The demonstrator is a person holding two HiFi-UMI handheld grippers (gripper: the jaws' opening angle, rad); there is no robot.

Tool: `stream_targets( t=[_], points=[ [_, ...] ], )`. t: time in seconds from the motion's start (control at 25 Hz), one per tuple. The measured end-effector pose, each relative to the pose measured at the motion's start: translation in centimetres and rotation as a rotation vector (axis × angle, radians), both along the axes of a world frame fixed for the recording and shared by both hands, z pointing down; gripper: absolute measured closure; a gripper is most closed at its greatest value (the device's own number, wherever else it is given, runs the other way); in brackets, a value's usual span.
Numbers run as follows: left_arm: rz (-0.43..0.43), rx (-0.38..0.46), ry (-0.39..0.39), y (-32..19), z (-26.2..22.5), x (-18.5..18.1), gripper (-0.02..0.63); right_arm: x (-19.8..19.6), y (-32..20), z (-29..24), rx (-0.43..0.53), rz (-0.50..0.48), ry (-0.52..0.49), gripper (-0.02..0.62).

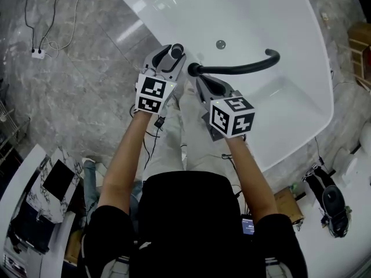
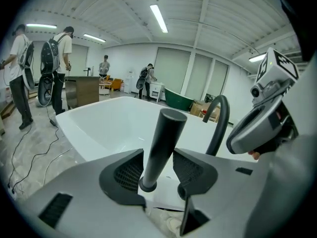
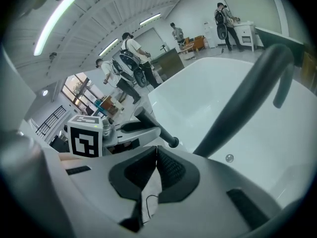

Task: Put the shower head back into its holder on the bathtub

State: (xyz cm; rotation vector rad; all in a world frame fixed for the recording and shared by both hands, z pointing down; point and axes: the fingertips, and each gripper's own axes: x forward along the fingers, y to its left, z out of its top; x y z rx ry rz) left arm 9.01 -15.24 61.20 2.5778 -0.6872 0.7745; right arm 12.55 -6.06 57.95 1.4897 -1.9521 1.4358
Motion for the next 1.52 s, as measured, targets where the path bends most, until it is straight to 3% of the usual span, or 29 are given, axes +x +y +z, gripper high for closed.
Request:
stream_targets(
  t=[0.24,0.44,0.84,1.28,1.52],
  points=[
    [-0.023,0.016,0.016,0.4,-4.4,-1.8,0.436,-0.7,-1.2,-3.6,0.053,-0.013,0.01,0.572],
    [-0.038,0.044,0.023,0.9,-8.2,-2.9,0.504,-1.1,-1.6,-6.7,0.097,-0.033,0.026,0.572],
    [-0.098,0.086,0.059,2.0,-17.4,-4.6,0.578,-0.3,-2.1,-14.2,0.199,-0.041,0.067,0.572],
    [-0.122,0.193,0.154,3.3,-30.6,-5.9,0.592,-1.0,-3.7,-25.7,0.416,-0.068,0.129,0.572],
    [-0.181,0.273,0.214,3.4,-37.7,-7.0,0.592,-1.2,-3.9,-33.0,0.568,-0.075,0.169,0.572]
  ],
)
